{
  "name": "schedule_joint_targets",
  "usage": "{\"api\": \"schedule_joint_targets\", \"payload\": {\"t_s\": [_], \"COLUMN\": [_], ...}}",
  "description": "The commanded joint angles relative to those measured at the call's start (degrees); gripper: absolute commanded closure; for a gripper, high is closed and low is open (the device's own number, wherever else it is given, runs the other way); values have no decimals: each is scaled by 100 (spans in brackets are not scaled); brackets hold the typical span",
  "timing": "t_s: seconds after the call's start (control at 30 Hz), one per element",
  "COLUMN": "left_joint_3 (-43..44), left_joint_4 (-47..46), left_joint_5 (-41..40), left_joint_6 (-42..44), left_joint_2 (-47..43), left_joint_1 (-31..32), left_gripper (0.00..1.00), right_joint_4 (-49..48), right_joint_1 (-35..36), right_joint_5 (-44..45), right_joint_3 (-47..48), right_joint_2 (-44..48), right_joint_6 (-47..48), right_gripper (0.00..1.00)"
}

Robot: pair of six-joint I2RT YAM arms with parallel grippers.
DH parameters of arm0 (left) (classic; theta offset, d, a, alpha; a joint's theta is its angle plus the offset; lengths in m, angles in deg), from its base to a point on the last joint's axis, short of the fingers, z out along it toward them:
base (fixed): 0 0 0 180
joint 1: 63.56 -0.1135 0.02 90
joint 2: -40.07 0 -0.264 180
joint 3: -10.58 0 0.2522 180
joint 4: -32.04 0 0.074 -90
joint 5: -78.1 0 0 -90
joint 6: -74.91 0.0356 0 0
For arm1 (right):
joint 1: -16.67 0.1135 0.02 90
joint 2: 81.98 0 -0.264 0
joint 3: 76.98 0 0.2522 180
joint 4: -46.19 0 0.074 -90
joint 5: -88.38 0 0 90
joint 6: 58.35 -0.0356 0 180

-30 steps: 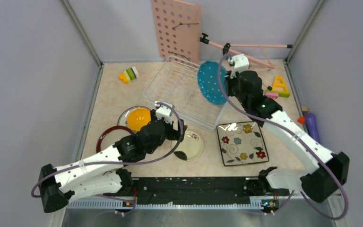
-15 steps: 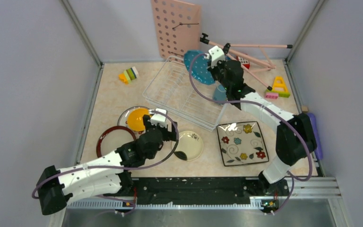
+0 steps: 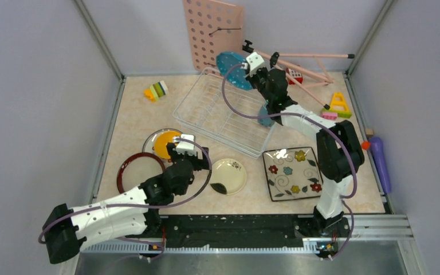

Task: Load the mixed dishes into the dish rack

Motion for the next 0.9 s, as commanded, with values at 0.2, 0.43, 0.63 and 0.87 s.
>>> {"api": "schedule_joint_targets", "payload": {"t_s": [0.2, 0.43, 0.63, 0.87], "left_joint_3": [-266, -278, -304, -293], "left_joint_4": [-489, -431, -460, -475], "left_joint_5": [-56, -69, 23, 57], "left_joint_6": [-140, -171, -125, -157], "left_joint_2": [-416, -370, -377, -273], "left_joint_1": [-146, -151, -159, -159], "left_gripper": [8, 8, 7, 6], "right_joint_4": [-1983, -2336, -2206, -1905], "right_joint_1": [-37, -53, -90, -106], "right_joint_5": [-519, -579, -644, -449], "right_joint_3": [723, 675, 659, 630], "right_joint_2": [-455, -831, -938, -1010], "right_joint_6": [-39, 51, -241, -529], "right_gripper": [100, 100, 100, 100]}}
